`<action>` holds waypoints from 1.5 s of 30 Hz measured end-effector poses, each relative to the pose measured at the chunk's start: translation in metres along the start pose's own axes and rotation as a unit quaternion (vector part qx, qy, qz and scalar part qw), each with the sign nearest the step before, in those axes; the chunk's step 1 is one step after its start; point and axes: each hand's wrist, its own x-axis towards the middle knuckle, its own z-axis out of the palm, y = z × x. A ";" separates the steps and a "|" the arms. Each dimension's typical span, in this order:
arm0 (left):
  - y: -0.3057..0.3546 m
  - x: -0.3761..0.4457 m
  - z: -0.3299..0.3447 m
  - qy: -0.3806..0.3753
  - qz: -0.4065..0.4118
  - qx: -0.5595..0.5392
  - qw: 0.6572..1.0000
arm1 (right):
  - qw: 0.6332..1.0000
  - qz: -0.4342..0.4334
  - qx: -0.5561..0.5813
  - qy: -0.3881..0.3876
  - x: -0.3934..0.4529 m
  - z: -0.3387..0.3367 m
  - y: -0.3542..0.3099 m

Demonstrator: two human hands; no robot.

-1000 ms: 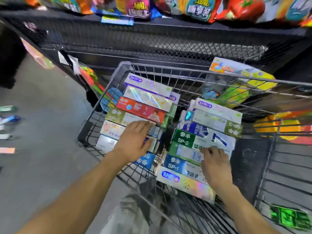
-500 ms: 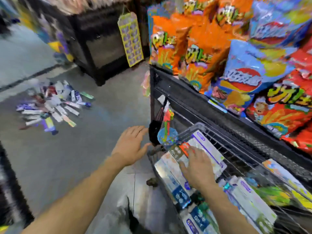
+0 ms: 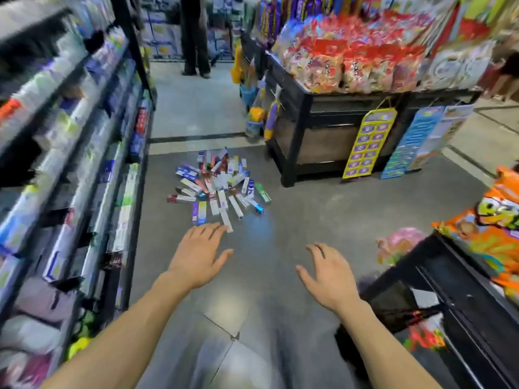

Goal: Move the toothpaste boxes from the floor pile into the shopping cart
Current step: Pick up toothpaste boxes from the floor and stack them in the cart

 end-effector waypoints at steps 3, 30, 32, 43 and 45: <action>-0.047 0.021 0.001 -0.008 -0.048 -0.009 0.999 | 0.999 -0.025 0.006 -0.023 0.059 0.009 -0.033; -0.339 0.392 0.139 -0.106 -0.183 -0.067 0.975 | 0.970 -0.095 -0.013 -0.223 0.610 0.200 -0.141; -0.367 0.419 0.178 -0.088 -0.172 -0.078 0.978 | 0.971 -0.078 -0.002 -0.227 0.637 0.240 -0.145; -0.449 0.468 0.508 -0.025 -0.179 -0.159 0.971 | 0.962 -0.037 0.028 -0.268 0.695 0.565 -0.115; -0.456 0.469 0.575 -0.025 -0.183 -0.157 0.970 | 0.962 -0.035 0.046 -0.267 0.696 0.629 -0.105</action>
